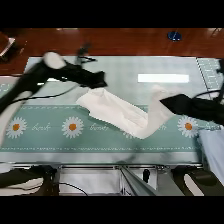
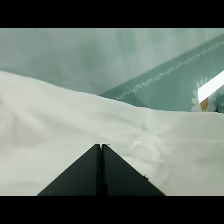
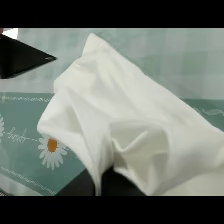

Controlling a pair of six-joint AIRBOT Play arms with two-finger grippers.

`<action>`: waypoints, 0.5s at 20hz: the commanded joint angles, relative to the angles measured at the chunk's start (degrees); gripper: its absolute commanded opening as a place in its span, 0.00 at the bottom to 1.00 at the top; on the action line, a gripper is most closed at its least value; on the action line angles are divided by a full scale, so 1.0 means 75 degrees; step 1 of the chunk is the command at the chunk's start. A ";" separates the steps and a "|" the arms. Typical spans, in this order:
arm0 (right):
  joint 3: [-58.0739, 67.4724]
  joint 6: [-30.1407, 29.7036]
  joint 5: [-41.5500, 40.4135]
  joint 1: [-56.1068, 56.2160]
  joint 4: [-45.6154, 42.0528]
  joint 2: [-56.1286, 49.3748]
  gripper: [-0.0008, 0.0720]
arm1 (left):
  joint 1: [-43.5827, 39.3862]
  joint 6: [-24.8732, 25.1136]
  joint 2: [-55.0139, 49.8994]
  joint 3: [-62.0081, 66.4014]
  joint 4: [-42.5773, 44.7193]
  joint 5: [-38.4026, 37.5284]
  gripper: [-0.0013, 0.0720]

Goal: Fold the shirts.

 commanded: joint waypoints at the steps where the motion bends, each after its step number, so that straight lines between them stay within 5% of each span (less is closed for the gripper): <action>1: 0.0793 -0.0134 -0.1906 0.1856 0.0172 -0.2162 0.05 | 0.1833 0.0216 0.2602 -0.1798 0.0291 0.0099 0.04; 6: 0.3742 -0.0178 -0.2224 0.3235 0.0332 -0.6105 0.05 | 0.2428 0.0221 0.4934 -0.3602 0.0294 0.0286 0.04; 10: 0.5520 -0.0055 -0.2011 0.3794 0.0396 -0.8067 0.05 | 0.2425 0.0221 0.5135 -0.4156 0.0286 0.0283 0.04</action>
